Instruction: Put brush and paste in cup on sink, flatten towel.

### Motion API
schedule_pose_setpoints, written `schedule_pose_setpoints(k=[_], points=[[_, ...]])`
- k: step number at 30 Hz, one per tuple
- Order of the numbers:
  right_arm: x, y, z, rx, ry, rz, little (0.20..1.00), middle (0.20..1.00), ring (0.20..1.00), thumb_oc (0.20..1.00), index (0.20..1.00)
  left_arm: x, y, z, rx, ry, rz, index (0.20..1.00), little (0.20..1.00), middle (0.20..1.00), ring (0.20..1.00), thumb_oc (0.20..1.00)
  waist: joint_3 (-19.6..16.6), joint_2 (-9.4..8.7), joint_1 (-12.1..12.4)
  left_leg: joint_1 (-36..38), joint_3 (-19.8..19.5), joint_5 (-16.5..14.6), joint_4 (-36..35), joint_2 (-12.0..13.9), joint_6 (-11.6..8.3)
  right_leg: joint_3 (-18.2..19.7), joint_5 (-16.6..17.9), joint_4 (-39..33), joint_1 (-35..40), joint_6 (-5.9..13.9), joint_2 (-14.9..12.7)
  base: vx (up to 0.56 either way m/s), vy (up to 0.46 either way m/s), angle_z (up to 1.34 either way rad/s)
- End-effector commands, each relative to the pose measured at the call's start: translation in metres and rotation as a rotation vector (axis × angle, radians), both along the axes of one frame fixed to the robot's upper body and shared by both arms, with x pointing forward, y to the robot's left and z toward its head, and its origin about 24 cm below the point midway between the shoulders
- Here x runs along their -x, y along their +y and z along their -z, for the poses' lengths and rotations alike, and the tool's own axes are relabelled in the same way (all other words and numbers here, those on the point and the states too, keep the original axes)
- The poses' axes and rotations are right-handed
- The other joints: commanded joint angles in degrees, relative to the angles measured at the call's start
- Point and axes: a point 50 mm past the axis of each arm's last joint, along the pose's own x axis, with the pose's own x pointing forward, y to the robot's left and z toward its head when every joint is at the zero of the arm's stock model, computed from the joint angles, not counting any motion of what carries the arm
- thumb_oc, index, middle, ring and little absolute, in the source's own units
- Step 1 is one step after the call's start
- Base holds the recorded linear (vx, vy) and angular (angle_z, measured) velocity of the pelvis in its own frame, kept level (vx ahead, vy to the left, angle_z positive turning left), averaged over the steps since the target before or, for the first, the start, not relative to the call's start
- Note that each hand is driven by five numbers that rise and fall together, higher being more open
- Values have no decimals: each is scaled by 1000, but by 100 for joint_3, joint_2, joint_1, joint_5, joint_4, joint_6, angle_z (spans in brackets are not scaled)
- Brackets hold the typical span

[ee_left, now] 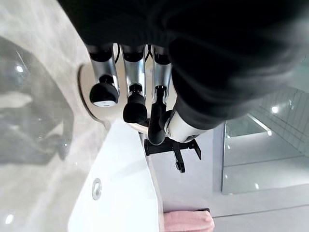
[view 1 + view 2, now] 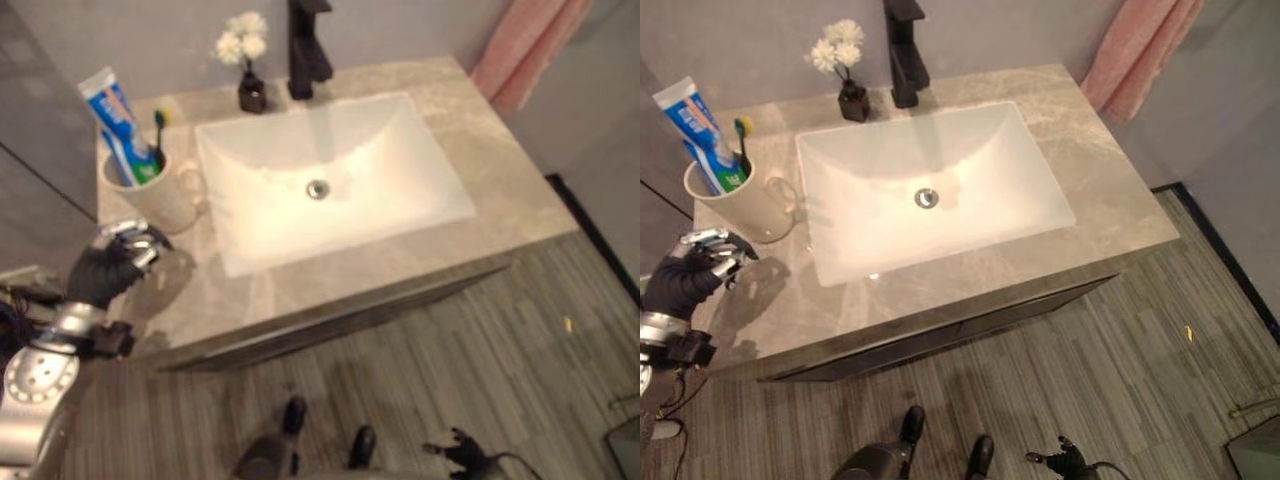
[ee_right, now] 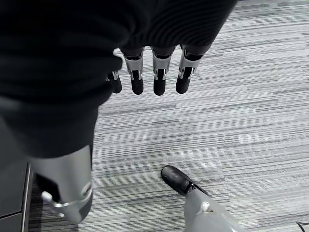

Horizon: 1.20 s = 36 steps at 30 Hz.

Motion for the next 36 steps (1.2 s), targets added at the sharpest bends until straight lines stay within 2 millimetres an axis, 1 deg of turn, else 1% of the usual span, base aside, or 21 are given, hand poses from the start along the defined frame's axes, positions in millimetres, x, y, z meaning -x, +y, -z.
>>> schedule_pose_setpoints(k=[1,6,8,9,12,13,14,21,23,24,26,35,36], points=[[8,-9,-1,31,20,-17,1000,1000,1000,1000,1000,2,1,-22,-13,-106,-15,200,200,200,200,200,-47,-8,-50,-264,-768,-411,88,-77,264,-193,550,10,750,317,65,-2,13,-13],[5,-9,-2,27,9,-18,1000,1000,1000,1000,1000,1,8,-20,-12,-108,-59,200,200,200,200,200,21,-21,-97,-353,-689,-470,198,-67,291,-105,687,38,646,340,32,-10,31,-18],[4,-8,-2,34,13,-42,1000,1000,1000,1000,1000,-1,8,-19,-9,-106,-65,200,200,200,200,200,45,-23,-98,-388,-680,-484,234,-66,295,-103,698,50,631,340,28,-6,15,-12],[2,-8,-3,47,21,-93,1000,1000,1000,1000,1000,-2,10,-20,-21,-106,-77,200,200,200,200,200,87,-28,-98,-446,-681,-504,291,-76,306,-101,735,69,600,344,19,-5,30,-4],[-4,-9,-5,44,1,-78,1000,1000,1000,1000,1000,-5,19,-20,-35,-103,-118,200,200,200,200,200,157,-39,-127,-499,-647,-528,347,-59,322,-62,856,86,536,367,9,0,46,-1],[-4,-9,-5,44,1,-78,1000,1000,1000,1000,1000,-5,19,-20,-35,-103,-118,200,200,200,200,200,158,-39,-124,-502,-645,-530,350,-58,322,-60,857,87,535,367,9,17,49,-11],[-9,-7,-6,40,-18,-90,1000,1000,1000,1000,1000,-6,24,-23,-44,-116,-153,200,200,200,200,200,176,-56,-138,-535,-632,-539,376,-43,326,-69,887,95,500,375,9,14,31,-15],[-17,-5,-9,35,-44,-105,1000,1000,1000,1000,1000,-11,38,-30,-61,-144,-229,200,200,200,200,200,219,-132,-179,-617,-583,-595,458,6,330,-70,1010,99,436,397,19,13,27,-11],[-21,-3,-10,32,-54,-121,1000,1000,1000,1000,1000,-12,45,-32,-64,-151,-269,200,200,200,200,200,240,-184,-179,-614,-515,-642,491,69,346,-65,1137,136,398,421,15,17,27,-17],[-21,-2,-10,32,-54,-121,1000,1000,1000,1000,1000,-12,46,-32,-64,-151,-269,200,200,200,200,200,240,-186,-175,-614,-509,-644,493,71,346,-59,1139,136,397,421,16,13,20,-28],[-24,-1,-10,29,-62,-129,1000,1000,1000,1000,1000,-12,50,-33,-65,-159,-298,200,200,200,200,200,273,-223,-185,-621,-456,-670,543,133,351,-50,1255,155,378,429,13,9,16,-29],[-26,-2,-11,31,-65,-139,1000,1000,1000,1000,1000,-16,61,-42,-74,-188,-363,200,200,200,200,200,233,-317,-243,-668,-402,-754,656,191,347,2,1351,10,399,437,22,18,19,-10],[-27,-3,-12,31,-65,-138,1000,1000,1000,1000,1000,-17,63,-44,-76,-195,-372,200,200,200,200,200,224,-319,-261,-679,-387,-753,648,196,348,21,1413,-14,382,450,19,1,24,-18]])
